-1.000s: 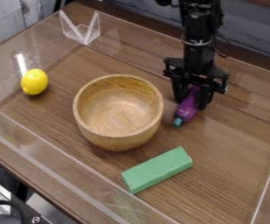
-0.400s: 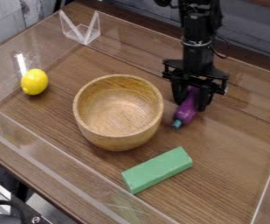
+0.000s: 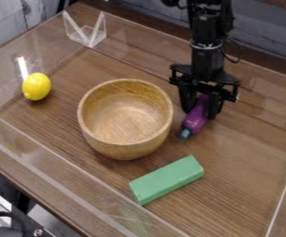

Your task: Put the purple eggplant in the brown bowl

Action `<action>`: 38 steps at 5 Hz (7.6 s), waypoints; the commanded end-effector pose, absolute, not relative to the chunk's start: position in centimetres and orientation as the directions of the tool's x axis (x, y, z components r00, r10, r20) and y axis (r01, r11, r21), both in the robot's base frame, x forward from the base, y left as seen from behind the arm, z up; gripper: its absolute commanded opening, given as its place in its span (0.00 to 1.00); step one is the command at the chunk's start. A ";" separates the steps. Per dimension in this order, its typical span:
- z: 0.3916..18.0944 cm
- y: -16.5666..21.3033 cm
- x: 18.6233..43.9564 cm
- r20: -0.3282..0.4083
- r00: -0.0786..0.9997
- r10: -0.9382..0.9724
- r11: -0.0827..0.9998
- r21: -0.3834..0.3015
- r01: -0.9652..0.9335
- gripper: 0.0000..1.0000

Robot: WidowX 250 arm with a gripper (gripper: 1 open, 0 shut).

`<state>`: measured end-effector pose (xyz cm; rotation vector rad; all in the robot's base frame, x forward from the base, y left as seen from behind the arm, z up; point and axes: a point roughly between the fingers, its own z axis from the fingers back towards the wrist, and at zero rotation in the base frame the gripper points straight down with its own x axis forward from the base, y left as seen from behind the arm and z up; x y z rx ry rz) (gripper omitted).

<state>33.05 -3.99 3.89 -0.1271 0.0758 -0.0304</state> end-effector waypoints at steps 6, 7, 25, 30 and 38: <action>9.1 -1.6 30.0 -0.001 1.000 -0.018 0.993 -0.120 0.018 0.00; 8.9 -0.5 29.3 -0.006 1.000 -0.009 0.994 -0.110 0.008 0.00; 6.3 7.2 23.5 -0.074 0.992 0.101 0.992 -0.071 -0.106 0.00; 6.4 7.0 23.0 -0.087 0.988 0.126 0.988 -0.080 -0.133 0.00; 7.2 16.3 21.3 -0.065 0.974 0.216 0.975 -0.042 -0.218 0.00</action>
